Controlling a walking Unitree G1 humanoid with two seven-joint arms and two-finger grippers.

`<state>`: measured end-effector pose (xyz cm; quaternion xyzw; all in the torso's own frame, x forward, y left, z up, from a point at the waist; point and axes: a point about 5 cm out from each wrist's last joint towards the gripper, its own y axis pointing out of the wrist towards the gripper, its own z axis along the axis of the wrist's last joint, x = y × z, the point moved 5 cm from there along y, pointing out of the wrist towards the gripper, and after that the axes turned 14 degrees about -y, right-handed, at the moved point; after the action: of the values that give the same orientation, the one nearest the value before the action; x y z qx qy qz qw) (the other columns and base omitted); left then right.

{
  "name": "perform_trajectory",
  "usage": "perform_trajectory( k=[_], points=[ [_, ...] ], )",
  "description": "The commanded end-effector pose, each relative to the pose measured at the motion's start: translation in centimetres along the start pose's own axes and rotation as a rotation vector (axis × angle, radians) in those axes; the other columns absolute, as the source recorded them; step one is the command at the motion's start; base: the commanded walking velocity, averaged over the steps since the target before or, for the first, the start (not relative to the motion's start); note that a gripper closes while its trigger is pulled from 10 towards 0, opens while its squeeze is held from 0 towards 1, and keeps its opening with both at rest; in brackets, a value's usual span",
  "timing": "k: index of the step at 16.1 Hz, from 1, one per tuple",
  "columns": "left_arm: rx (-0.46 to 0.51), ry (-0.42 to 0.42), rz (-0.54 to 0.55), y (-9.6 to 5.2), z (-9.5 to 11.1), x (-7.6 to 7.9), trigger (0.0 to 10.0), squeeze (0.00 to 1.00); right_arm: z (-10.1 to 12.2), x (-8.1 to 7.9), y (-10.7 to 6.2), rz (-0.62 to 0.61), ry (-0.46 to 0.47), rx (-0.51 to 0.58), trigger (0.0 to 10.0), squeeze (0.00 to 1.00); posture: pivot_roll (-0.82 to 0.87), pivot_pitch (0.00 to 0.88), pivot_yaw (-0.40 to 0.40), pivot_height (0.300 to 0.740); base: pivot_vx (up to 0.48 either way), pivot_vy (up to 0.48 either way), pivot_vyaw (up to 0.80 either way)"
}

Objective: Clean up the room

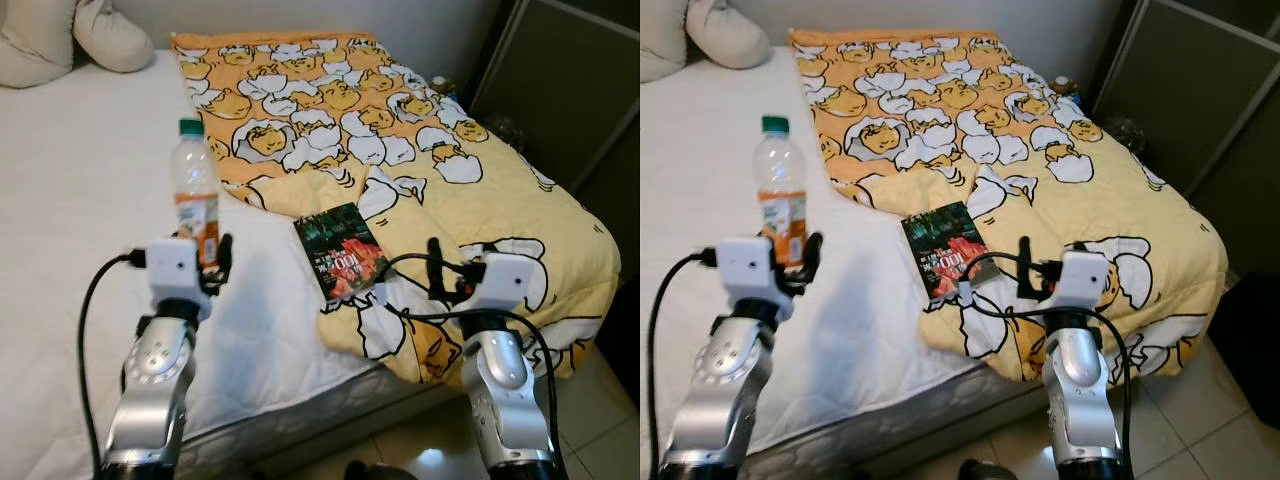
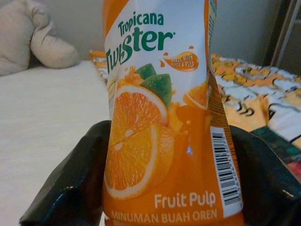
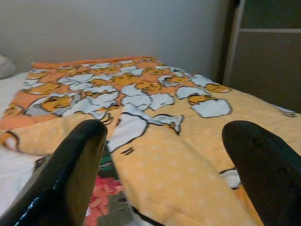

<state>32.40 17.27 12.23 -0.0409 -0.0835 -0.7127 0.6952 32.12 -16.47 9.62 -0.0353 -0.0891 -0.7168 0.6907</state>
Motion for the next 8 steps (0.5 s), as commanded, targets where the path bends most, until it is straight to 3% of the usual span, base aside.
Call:
perform_trajectory(
  k=[1,5,8],
  points=[
    [-0.027,0.009,-0.012,-0.2,-0.6,0.4,0.0,0.0,0.0,-0.4,0.5,0.028,0.005,-0.008,10.0,0.0,0.0,0.0,-0.023,0.74,0.0,0.0,0.73],
    [-0.058,-0.017,-0.013,-0.9,-1.4,0.7,0.0,0.0,-0.6,-0.8,0.4,0.059,0.019,-0.026,10.0,0.0,0.0,0.0,-0.024,0.74,0.0,0.0,0.69],
    [-0.071,-0.027,-0.026,-1.1,-1.7,1.2,0.0,0.0,-1.0,-0.9,0.5,0.072,0.034,-0.04,10.0,0.0,0.01,0.0,-0.023,0.74,0.0,0.475,0.65]
  ],
)
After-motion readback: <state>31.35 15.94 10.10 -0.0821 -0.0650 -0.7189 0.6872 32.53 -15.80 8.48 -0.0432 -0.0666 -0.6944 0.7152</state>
